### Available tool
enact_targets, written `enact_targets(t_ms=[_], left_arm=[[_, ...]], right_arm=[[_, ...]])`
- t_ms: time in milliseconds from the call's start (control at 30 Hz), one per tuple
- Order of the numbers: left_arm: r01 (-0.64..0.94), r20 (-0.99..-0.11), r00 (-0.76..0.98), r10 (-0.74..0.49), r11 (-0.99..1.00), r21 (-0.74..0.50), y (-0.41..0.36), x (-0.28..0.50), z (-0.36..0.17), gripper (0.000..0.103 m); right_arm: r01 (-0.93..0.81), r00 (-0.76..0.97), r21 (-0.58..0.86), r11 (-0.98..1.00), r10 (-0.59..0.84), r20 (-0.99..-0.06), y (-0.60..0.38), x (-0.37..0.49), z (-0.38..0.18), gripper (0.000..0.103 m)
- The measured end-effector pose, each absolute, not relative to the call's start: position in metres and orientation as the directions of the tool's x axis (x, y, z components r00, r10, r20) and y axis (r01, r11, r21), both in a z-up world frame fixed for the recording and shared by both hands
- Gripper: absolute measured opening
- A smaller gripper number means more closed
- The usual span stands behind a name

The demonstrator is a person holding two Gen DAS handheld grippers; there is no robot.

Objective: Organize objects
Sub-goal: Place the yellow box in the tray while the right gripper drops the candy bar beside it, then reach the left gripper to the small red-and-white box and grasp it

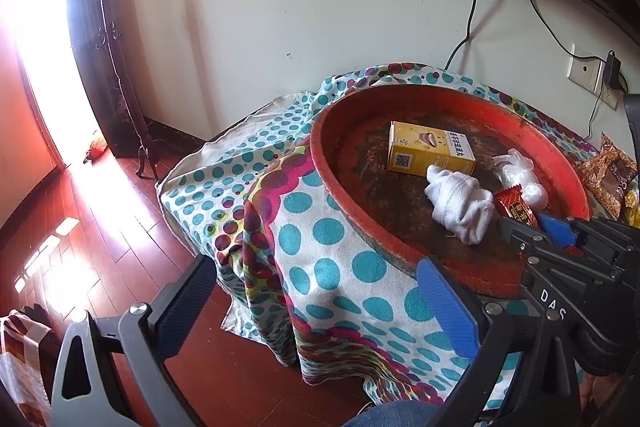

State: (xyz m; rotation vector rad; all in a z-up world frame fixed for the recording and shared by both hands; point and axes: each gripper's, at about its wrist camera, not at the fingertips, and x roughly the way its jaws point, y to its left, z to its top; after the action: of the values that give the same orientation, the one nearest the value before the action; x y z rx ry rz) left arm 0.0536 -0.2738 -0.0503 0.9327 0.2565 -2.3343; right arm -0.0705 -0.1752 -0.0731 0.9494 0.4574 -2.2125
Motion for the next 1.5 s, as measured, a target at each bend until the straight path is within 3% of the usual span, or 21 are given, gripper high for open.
enact_targets(t_ms=[467, 567, 633, 733, 867, 933, 1033, 1367, 1500], left_arm=[[0.589, -0.672, -0.566, -0.477, -0.804, 0.075, -0.268, 0.051, -0.050, 0.103], [0.594, -0.659, -0.572, -0.489, -0.801, 0.079, -0.267, 0.052, -0.048, 0.103], [0.595, -0.663, -0.571, -0.484, -0.800, 0.072, -0.268, 0.051, -0.048, 0.103], [0.590, -0.661, -0.569, -0.489, -0.803, 0.086, -0.265, 0.050, -0.049, 0.103], [0.567, -0.619, -0.618, -0.484, -0.820, 0.076, -0.254, 0.051, -0.040, 0.103], [0.543, -0.590, -0.659, -0.466, -0.838, 0.056, -0.247, 0.052, -0.034, 0.103], [0.470, -0.555, -0.731, -0.397, -0.883, 0.013, -0.230, 0.051, -0.026, 0.103], [0.103, -0.575, -0.809, -0.118, -0.993, 0.059, -0.089, -0.003, -0.030, 0.103], [-0.025, -0.620, -0.785, -0.013, -0.998, 0.053, -0.020, -0.048, -0.033, 0.103]], right_arm=[[0.696, -0.520, -0.073, -0.714, -0.432, -0.737, -0.187, -0.074, -0.073, 0.024], [0.672, -0.557, -0.083, -0.736, -0.428, -0.712, -0.180, -0.073, -0.064, 0.051], [0.645, -0.593, -0.097, -0.758, -0.416, -0.690, -0.173, -0.074, -0.057, 0.083], [0.637, -0.596, -0.056, -0.768, -0.446, -0.667, -0.156, -0.075, -0.049, 0.092], [0.609, -0.619, -0.052, -0.791, -0.433, -0.655, -0.124, -0.074, -0.041, 0.092], [0.596, -0.629, -0.044, -0.802, -0.432, -0.646, -0.097, -0.072, -0.040, 0.098], [0.553, -0.656, -0.032, -0.833, -0.411, -0.634, -0.042, -0.072, -0.043, 0.100], [0.336, -0.740, -0.059, -0.940, -0.225, -0.634, 0.130, -0.087, -0.068, 0.101], [0.248, -0.743, 0.008, -0.969, -0.195, -0.640, 0.182, -0.095, -0.077, 0.101]])
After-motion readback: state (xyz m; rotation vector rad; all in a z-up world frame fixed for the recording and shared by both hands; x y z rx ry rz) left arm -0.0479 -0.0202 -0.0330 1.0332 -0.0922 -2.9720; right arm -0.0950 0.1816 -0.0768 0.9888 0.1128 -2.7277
